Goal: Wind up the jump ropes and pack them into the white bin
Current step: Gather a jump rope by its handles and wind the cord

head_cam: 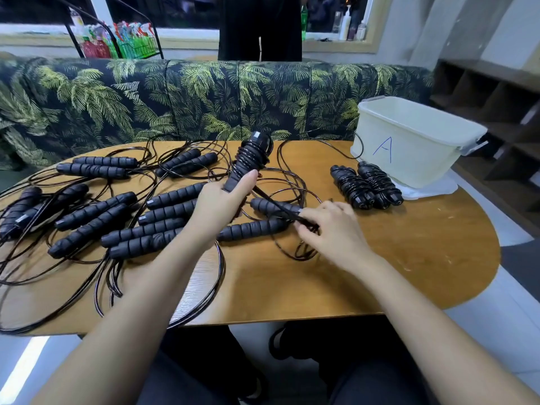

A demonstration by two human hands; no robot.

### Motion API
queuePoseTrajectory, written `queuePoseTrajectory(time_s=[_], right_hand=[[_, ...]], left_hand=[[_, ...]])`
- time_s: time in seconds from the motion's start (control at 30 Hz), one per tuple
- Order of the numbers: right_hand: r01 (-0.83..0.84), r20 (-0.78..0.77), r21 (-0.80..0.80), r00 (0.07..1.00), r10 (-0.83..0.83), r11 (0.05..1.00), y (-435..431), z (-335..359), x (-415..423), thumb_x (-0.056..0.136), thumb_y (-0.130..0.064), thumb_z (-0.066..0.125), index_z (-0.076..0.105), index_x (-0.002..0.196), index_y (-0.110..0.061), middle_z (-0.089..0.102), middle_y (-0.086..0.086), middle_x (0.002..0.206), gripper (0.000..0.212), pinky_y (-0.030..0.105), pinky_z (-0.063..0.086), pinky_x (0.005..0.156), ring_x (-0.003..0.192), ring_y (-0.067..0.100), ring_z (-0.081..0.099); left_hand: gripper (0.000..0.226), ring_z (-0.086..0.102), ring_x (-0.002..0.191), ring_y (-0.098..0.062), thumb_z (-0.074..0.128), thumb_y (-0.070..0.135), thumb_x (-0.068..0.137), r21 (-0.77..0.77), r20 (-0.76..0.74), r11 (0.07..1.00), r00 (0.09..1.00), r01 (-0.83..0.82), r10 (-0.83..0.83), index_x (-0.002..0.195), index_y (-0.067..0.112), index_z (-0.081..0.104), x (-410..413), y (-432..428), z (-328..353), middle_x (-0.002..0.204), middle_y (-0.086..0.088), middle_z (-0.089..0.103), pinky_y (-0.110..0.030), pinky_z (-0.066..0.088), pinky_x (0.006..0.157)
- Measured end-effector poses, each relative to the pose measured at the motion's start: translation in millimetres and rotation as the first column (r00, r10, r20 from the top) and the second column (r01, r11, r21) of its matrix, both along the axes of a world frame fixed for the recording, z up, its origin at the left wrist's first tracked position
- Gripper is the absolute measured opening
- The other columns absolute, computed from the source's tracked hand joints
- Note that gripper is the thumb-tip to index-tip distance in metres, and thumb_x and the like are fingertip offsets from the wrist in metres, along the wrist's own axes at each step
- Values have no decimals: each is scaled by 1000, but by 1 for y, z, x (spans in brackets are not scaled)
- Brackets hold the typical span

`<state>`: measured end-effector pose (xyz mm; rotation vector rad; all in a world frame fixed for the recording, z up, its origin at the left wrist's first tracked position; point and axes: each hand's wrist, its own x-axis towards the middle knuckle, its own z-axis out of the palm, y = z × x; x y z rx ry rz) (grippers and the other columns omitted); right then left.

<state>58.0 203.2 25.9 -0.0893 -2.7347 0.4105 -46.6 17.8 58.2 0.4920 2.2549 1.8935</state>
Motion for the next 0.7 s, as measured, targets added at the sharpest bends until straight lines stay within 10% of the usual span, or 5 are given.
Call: queuePoseTrajectory(time_s=[0.27, 0.4, 0.57, 0.7], right_hand=[[363, -392, 373, 896, -210, 854, 65, 12, -6, 90, -26, 61, 65, 99, -24, 64, -5, 101, 9, 42, 31, 85, 96, 26, 53], [109, 37, 469, 989, -143, 877, 70, -11, -7, 81, -26, 74, 63, 117, -29, 50, 0, 139, 38, 53, 30, 99, 126, 33, 39], [-115, 104, 149, 990, 100, 982, 28, -2, -6, 80, -51, 68, 27, 150, -24, 10, -9, 161, 86, 48, -4, 121, 149, 17, -2], [-174, 8, 27, 985, 174, 984, -11, 2, -18, 78, -60, 66, 41, 135, -19, 41, -5, 147, 75, 44, -3, 121, 145, 13, 18]], left_hand=[[56, 42, 55, -15, 62, 62, 78, -233, -394, 968, 919, -96, -4, 73, 6, 56, -30, -10, 33, 62, -3, 50, -29, 34, 56], [57, 48, 52, -11, 60, 61, 81, -446, -499, 883, 859, -145, -111, 77, 4, 63, -24, -2, 11, 58, -2, 55, -28, 40, 52], [52, 40, 47, -7, 62, 57, 82, -435, -479, 894, 868, -105, -131, 69, 6, 57, -10, 5, 5, 51, 4, 44, -21, 28, 46], [49, 44, 52, -8, 64, 56, 81, -415, -512, 907, 843, -78, -162, 71, 8, 59, -2, 12, 12, 54, 6, 49, -23, 32, 50]])
